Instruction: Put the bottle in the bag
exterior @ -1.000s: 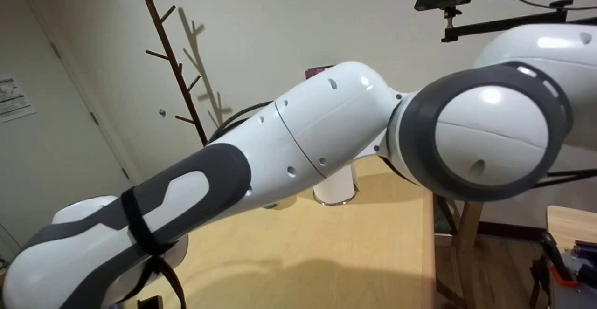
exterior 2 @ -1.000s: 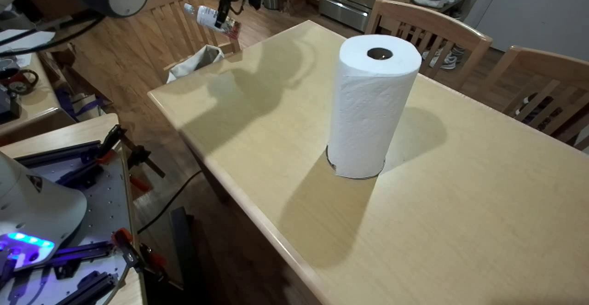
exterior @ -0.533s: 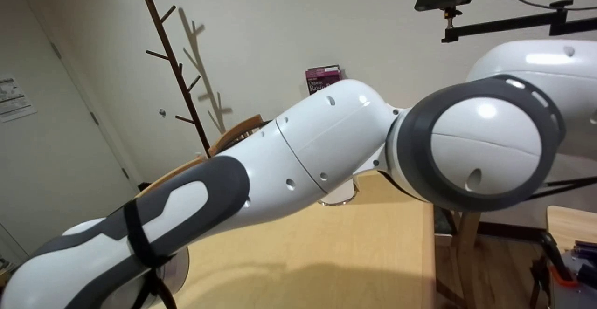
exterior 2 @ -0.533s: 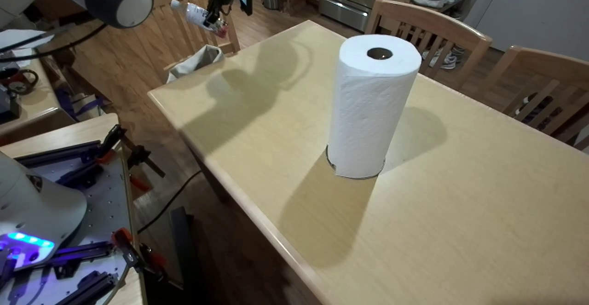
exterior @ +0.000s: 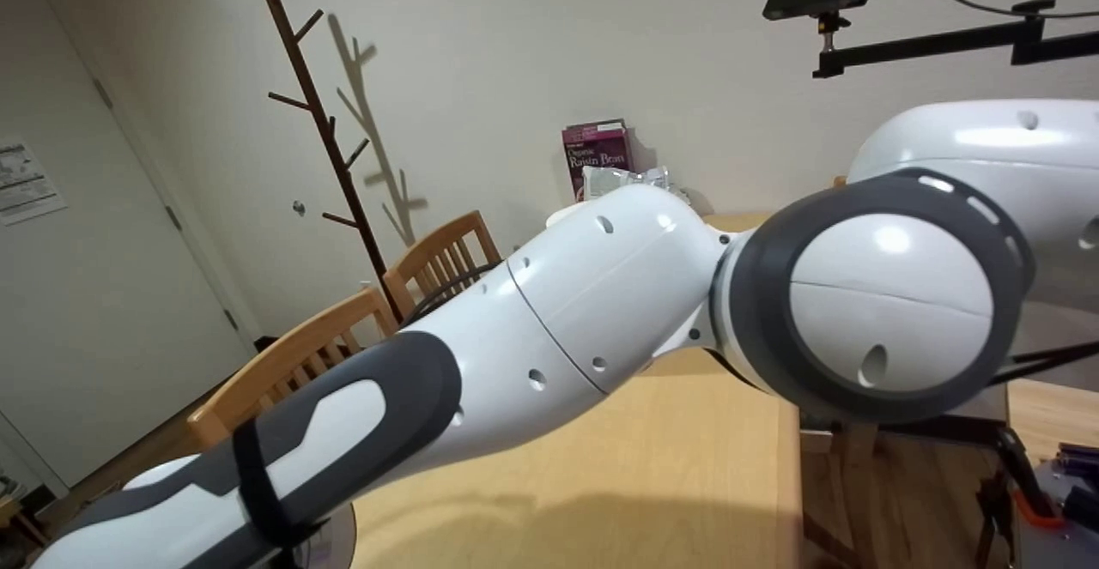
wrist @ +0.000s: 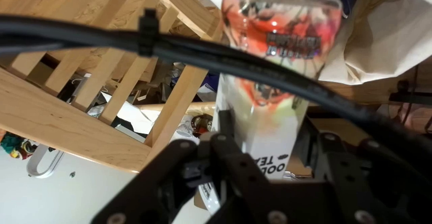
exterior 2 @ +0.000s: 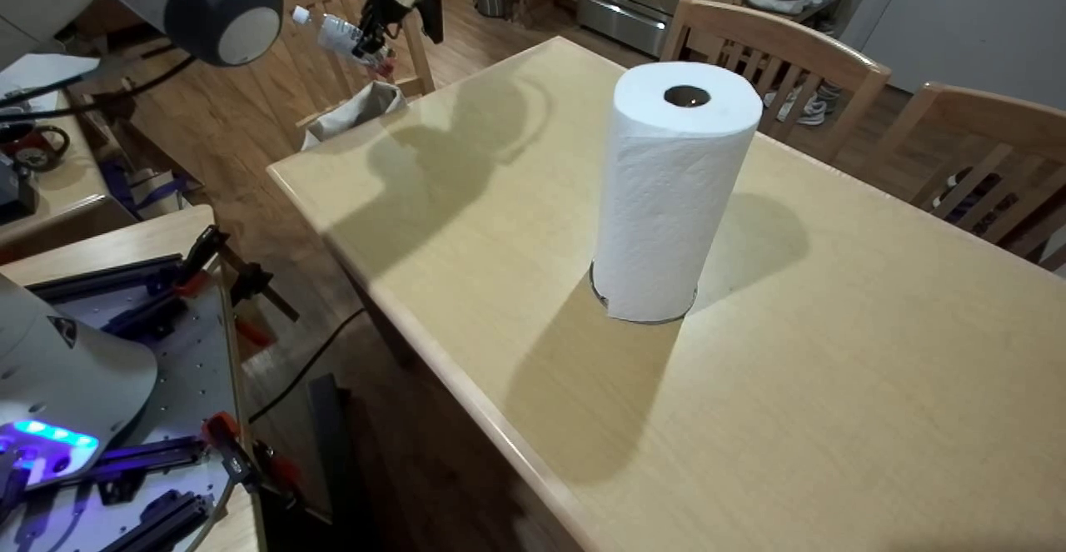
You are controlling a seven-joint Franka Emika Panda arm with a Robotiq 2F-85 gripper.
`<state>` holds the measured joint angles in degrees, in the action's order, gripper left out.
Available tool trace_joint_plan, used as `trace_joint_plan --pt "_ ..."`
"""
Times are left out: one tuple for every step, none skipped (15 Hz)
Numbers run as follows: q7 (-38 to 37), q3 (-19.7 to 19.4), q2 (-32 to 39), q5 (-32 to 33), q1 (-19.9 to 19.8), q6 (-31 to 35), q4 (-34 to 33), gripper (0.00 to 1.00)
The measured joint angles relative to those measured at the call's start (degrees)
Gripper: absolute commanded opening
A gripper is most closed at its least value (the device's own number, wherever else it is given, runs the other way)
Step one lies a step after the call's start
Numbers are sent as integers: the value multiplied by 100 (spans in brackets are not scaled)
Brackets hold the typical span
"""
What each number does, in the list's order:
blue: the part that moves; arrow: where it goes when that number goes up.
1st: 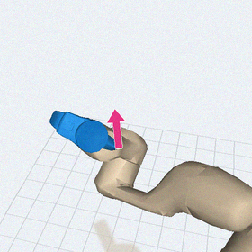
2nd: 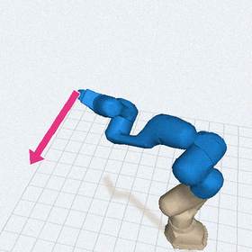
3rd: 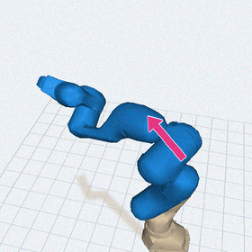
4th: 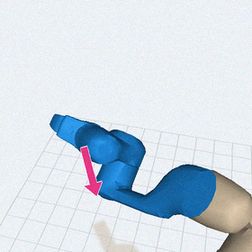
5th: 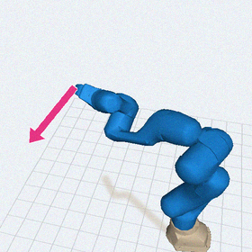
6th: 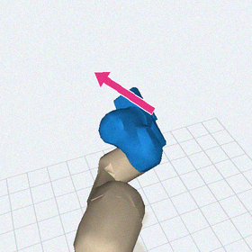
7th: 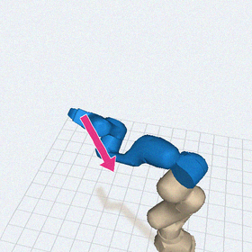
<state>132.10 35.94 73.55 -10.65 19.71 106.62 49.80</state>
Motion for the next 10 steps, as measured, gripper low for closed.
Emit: trace_joint_plan --pt "0 30 33 -66 -1 -39 11 21" --pt "0 95 90 -167 -1 -89 17 21" --pt "3 173 161 -293 -3 -147 26 21" --pt "6 255 243 -418 -4 -208 37 21" --pt "6 333 326 -550 -6 -271 50 21" --pt "6 396 406 -674 -7 -347 55 21" --pt "6 440 476 -786 -8 -418 61 21" --pt "-8 450 528 -864 -9 -477 70 21" --pt "-54 440 564 -885 -9 -536 76 21" --pt "-82 434 595 -891 -13 -609 79 21"
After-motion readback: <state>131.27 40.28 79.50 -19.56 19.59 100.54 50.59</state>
